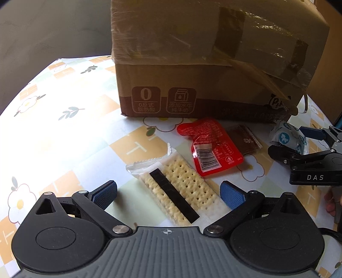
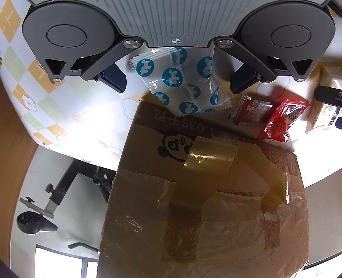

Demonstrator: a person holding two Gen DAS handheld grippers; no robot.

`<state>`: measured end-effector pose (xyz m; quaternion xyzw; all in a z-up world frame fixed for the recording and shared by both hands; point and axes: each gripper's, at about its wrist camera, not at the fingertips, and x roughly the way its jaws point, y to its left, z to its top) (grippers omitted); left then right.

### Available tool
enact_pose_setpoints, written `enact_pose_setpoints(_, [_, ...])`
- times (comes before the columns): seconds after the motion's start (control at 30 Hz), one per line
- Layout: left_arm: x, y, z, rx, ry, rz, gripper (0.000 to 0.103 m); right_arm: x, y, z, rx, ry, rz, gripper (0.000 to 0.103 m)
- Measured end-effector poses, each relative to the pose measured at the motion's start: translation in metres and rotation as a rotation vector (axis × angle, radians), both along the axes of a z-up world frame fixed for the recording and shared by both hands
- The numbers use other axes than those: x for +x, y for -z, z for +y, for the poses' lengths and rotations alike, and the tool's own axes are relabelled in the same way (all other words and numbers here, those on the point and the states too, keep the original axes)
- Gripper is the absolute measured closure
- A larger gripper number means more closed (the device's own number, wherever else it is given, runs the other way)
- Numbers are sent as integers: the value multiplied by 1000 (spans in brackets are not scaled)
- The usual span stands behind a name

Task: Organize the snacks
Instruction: 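Grasp the white cracker pack with the left tool while the right tool grasps the blue-dotted candy pack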

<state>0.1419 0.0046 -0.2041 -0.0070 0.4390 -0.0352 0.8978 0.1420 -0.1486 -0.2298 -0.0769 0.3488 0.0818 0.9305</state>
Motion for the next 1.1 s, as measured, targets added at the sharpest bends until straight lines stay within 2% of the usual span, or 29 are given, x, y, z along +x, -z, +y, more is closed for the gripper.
enact_pose_setpoints(0.2, [-5,3,11,69,-30,7,0,0,-1,-3,40,-14,28,0])
enact_pose_setpoints(0.27, [-5,4,14,66,-36,1,0,3,-1,-8,73,-10,48,0])
enact_pose_setpoints(0.77, [0,6,14,66,-69,-24,0,7,-3,-9,69,-7,59,0])
enact_pose_setpoints(0.97, [2,4,15,59,-60,-6,1,7,-3,-8,70,-8,61,0])
enact_pose_setpoints(1.0, [1,3,17,60,-70,-9,7,8,-2,-8,71,-10,62,0])
enact_pose_setpoints(1.03, [-1,1,18,61,-82,-20,19,7,-2,-9,72,-12,62,0])
enact_pose_setpoints(1.07, [-2,-1,20,62,-87,-31,26,7,-2,-9,73,-14,62,0])
enact_pose_setpoints(1.1, [-3,-2,22,62,-88,-40,41,7,-2,-9,75,-15,62,0])
